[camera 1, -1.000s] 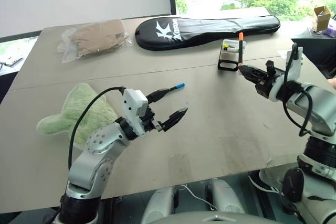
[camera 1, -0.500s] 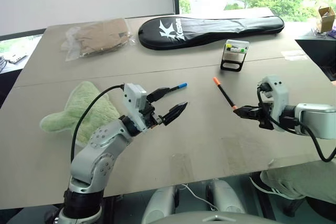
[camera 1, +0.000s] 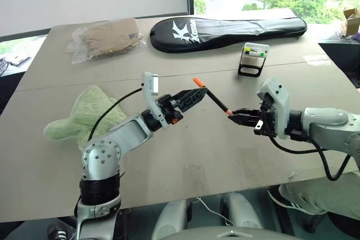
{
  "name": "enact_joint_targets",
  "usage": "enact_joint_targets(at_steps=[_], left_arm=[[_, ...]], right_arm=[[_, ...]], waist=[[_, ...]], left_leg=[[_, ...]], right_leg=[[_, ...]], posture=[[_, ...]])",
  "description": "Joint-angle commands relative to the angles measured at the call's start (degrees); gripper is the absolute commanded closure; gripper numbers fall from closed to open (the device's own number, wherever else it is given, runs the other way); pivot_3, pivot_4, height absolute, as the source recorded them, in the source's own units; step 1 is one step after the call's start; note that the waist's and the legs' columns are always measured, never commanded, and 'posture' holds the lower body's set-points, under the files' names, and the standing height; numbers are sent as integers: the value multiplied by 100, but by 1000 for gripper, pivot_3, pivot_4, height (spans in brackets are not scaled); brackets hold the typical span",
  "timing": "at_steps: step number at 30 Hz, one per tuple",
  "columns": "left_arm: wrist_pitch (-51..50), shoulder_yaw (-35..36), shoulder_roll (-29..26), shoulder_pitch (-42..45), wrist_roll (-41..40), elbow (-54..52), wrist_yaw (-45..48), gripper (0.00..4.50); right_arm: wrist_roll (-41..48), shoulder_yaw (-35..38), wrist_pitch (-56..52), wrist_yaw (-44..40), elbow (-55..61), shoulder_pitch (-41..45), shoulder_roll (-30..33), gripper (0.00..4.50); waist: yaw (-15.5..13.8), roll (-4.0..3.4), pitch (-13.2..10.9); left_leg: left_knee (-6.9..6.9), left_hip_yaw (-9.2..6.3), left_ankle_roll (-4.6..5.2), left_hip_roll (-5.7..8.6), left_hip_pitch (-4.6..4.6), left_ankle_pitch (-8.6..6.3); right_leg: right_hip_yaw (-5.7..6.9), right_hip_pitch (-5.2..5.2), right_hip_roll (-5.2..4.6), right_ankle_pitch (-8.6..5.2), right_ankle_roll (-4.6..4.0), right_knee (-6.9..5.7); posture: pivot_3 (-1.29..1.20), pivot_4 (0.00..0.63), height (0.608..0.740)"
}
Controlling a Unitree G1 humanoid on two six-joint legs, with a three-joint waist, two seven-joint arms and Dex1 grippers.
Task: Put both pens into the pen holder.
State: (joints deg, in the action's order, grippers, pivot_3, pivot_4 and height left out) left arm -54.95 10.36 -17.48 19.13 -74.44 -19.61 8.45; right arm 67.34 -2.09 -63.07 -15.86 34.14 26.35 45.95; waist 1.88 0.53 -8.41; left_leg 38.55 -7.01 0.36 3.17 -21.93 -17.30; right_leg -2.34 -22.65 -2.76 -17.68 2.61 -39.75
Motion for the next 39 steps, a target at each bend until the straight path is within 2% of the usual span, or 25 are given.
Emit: enact_joint_targets(at_steps=[1, 2, 6, 7, 15, 16, 17, 19, 20, 21, 26, 32, 34, 39], left_arm=[[56, -29, 73, 81, -130, -51, -29, 2003], [81, -3, 127, 106, -184, -14, -84, 2552], [5, -7, 92, 117, -303, 16, -66, 4235], [8, -16, 77, 110, -333, 19, -69, 4407], [54, -127, 46, 59, -432, -35, -42, 4407], [94, -144, 7, 70, -313, -59, 2, 4500], [147, -187, -74, 95, -116, -94, 104, 4500], [350, -416, -352, 169, 536, -226, 482, 4500], [484, -578, -525, 218, 903, -301, 745, 4500], [573, -672, -611, 251, 1105, -337, 915, 4500], [683, -703, -617, 454, 1305, -291, 1224, 4500], [614, -790, -587, 415, 1387, -425, 1328, 4500], [657, -973, -713, 383, 1641, -546, 1486, 4500], [710, -1184, -761, 376, 1935, -676, 1710, 4500]], right_arm=[[-158, 107, 207, -253, 326, -55, 16, 4500], [-222, 103, 247, -368, 391, -158, 49, 4500], [-338, 177, 376, -593, 502, -388, 3, 4500], [-358, 187, 390, -617, 519, -409, -25, 4500], [-598, 178, 514, -894, 480, -259, -108, 4500], [-519, 255, 508, -981, 454, -232, -100, 3583], [-572, 285, 522, -1122, 465, -230, -6, 3370], [-750, 319, 459, -1274, 385, -261, 231, 2422], [-732, 381, 415, -1344, 294, -247, 315, 1812], [-648, 453, 376, -1377, 209, -208, 348, 1433], [123, 658, 48, -758, -323, 542, -182, 1433], [385, 439, -329, -36, -632, 1185, -891, 1433], [598, 465, -420, 166, -782, 1373, -1084, 1433], [695, 371, -607, 348, -973, 1635, -1250, 1433]], waist=[[-13, 1, -1], [-21, 1, 0], [-82, 4, -1], [-88, 4, -1], [-106, 4, -1], [-105, 5, -2], [-102, 4, -2], [-107, 5, -2], [-108, 6, -2], [-110, 6, -3], [-89, 10, -5], [-90, 14, -8], [-98, 16, -9], [-94, 17, -10]], left_leg=[[0, -2, 0, 1, -2, 0], [0, -2, 0, 2, -2, 0], [0, -1, 0, 4, -2, 0], [0, -2, 0, 4, -3, 0], [-1, -1, 0, 5, 0, 0], [-1, -1, 0, 5, 0, 0], [-1, 0, 0, 5, 0, 0], [-2, 0, 0, 5, 1, 0], [-2, -4, 0, 5, 0, 0], [-2, -4, 0, 5, 0, 0], [-3, 2, 0, 6, 1, 0], [-12, -8, -1, 2, -2, 1], [-10, -9, -1, 8, -6, 1], [-10, -10, -1, 11, -6, 1]], right_leg=[[0, -1, -1, 0, 0, 0], [0, -2, -1, 0, 0, 0], [-1, -2, -3, 0, 0, 1], [-1, -2, -3, 0, 0, 1], [-1, -2, -4, 0, 0, 1], [-1, -2, -4, 0, 0, 1], [0, -2, -4, 0, 0, 1], [0, -2, -2, 0, 0, 0], [1, -2, -2, 0, 0, 1], [1, -2, -2, 0, 0, 2], [-1, -2, -4, 0, -1, 3], [-3, -7, -4, 0, -1, 3], [-2, -8, -10, 0, -1, 6], [-1, -8, -12, 0, -1, 8]], posture=[[0, 150, 740], [0, 150, 740], [0, 150, 740], [0, 150, 740], [0, 150, 740], [0, 150, 740], [0, 150, 740], [0, 150, 740], [0, 150, 740], [0, 150, 740], [0, 150, 740], [0, 150, 740], [0, 150, 740], [0, 150, 740]])
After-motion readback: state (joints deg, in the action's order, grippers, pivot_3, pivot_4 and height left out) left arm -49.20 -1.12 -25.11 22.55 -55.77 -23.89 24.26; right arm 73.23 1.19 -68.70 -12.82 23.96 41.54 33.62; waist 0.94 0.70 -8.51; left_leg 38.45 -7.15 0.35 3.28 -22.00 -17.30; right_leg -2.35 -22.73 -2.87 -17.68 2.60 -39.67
